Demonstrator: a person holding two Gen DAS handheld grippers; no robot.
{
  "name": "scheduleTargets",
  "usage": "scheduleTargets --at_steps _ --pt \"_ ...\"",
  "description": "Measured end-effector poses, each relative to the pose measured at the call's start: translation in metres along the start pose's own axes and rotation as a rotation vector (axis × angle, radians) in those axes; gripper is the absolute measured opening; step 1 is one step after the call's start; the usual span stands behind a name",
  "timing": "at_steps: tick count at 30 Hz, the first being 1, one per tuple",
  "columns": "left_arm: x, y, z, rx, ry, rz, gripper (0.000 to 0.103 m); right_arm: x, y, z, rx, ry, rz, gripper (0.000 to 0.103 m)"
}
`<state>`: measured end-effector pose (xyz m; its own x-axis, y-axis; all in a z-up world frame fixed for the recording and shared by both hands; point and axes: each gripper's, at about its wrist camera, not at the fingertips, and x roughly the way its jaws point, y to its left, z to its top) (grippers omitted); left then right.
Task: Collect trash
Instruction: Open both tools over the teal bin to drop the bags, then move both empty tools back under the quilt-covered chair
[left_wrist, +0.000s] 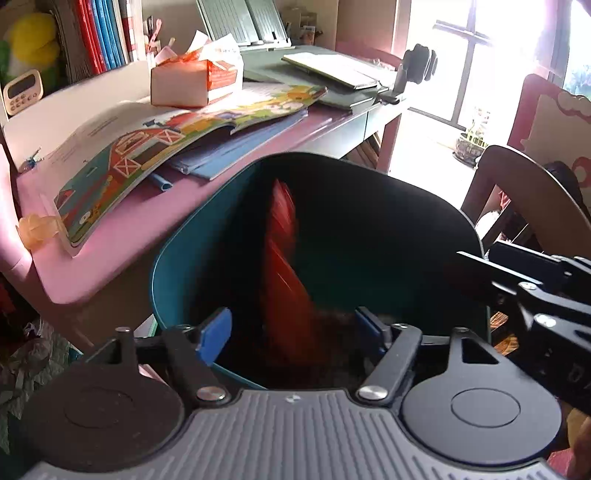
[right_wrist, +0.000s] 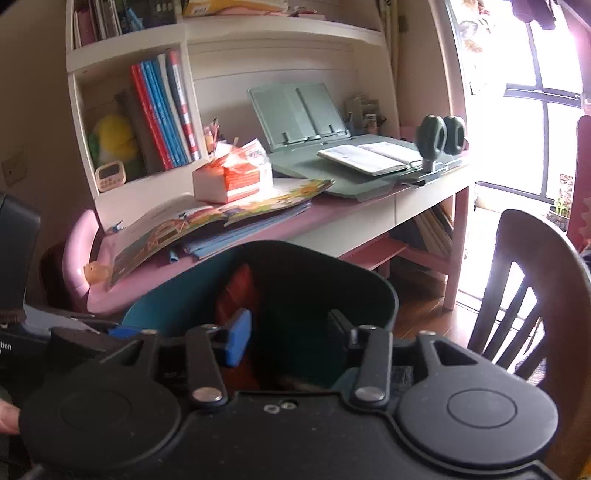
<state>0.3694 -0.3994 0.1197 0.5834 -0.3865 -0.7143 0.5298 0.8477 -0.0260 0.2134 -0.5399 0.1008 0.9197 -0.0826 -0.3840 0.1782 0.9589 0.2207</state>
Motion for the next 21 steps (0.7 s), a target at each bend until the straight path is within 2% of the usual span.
scheduleTargets --at_steps 6,13,21 --pt "-0.019 0.002 -0.006 -0.012 -0.032 -0.02 0.075 -0.017 0.0 -0.003 -0.015 -0.004 0.008 0.048" --pt "-0.06 0.008 -0.016 -0.039 -0.077 -0.04 0.08 -0.046 0.015 -0.005 -0.043 -0.03 0.029 0.049" --pt "-0.114 0.022 -0.036 -0.062 -0.131 -0.04 0.08 -0.079 0.045 -0.011 -0.095 -0.046 0.069 0.057"
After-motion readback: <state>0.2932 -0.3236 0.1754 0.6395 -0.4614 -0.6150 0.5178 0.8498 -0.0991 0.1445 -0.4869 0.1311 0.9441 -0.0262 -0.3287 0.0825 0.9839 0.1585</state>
